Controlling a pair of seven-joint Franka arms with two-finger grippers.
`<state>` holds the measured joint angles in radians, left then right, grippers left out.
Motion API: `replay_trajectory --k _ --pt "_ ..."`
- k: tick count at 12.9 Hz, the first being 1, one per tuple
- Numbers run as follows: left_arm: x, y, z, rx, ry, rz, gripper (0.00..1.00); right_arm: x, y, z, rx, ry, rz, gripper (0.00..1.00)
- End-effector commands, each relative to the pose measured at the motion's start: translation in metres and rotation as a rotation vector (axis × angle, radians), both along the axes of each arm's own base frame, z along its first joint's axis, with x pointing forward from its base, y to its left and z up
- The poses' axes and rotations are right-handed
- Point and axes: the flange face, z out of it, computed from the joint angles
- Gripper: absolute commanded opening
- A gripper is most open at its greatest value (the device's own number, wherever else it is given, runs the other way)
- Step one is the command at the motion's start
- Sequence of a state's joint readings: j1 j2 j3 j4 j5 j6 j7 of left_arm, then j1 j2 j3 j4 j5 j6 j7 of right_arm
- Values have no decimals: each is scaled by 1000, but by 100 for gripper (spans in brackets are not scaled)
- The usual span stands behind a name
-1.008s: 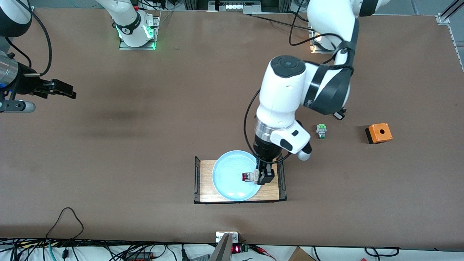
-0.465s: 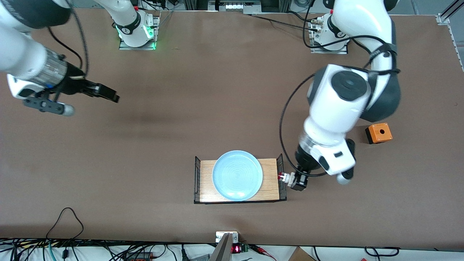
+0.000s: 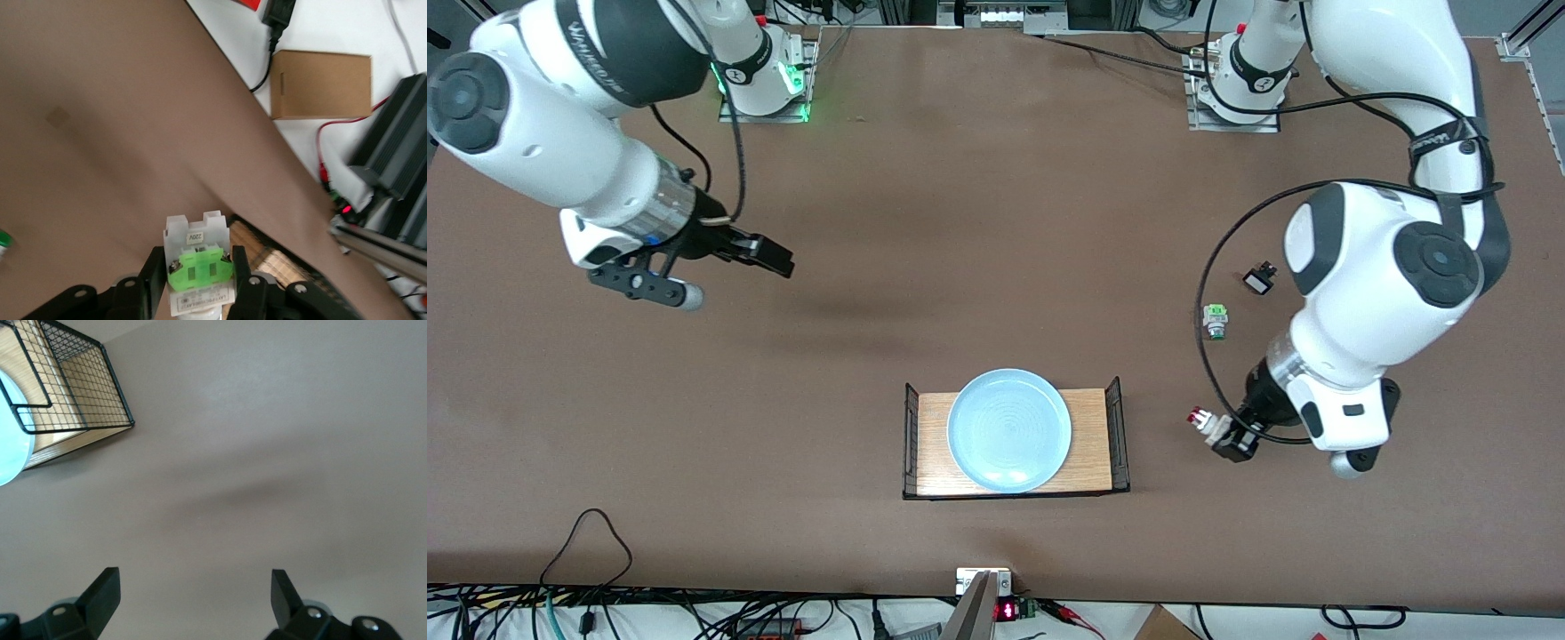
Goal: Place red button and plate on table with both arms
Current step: 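Lower the button beside the orange box while the right gripper reaches the plate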
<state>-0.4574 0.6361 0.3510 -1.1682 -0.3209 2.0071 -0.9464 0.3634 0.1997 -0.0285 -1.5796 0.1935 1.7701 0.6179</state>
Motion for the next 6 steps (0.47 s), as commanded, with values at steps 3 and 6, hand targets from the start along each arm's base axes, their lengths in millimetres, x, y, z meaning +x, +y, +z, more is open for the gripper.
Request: replay_trajectory --k 3,6 --pt "-17 72 -39 0 72 -214 2 2 106 -40 33 -66 -122 100" --pt "-22 112 -74 14 112 -333 2 28 130 -55 72 -93 -277 100"
